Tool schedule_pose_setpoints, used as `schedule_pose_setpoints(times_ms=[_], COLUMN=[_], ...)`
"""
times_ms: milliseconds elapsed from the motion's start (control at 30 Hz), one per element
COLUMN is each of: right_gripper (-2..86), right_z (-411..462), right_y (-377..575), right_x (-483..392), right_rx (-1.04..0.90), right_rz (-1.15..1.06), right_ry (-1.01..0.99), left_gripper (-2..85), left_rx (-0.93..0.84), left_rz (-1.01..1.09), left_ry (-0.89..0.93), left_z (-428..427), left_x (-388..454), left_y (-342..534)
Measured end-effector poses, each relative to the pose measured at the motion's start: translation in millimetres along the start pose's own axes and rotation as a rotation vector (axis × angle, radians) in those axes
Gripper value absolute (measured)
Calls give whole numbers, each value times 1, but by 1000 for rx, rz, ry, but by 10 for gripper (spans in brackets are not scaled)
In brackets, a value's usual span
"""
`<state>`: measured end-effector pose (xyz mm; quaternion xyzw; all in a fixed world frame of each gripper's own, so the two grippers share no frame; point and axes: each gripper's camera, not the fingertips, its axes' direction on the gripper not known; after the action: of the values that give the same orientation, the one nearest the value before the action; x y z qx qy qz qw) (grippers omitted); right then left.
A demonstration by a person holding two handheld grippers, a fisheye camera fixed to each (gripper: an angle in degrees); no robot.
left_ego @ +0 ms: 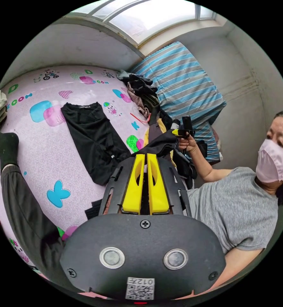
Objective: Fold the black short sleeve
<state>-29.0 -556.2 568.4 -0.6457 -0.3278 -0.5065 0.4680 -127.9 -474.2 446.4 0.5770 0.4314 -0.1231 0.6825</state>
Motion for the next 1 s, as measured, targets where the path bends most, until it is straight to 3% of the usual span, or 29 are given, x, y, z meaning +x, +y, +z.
schedule_pose_setpoints(times_ms=[467,667,833,1000], right_gripper=[-3,4,44,56], right_z=[9,39,57,48], right_y=[-216,-308,-333,-321], right_x=[72,141,187,184], right_rx=[12,-26,109,192], right_rz=[118,234,339,373], right_ry=[66,137,166,202], left_gripper=[4,3,5,12], left_rx=[-27,-50,103,322], left_rz=[-107,-274,-451,-407], left_ry=[-11,-48,-70,17], left_z=[3,32,57,39], left_x=[-98,-177,-228,-217], left_y=[-179,-258,-274,-265])
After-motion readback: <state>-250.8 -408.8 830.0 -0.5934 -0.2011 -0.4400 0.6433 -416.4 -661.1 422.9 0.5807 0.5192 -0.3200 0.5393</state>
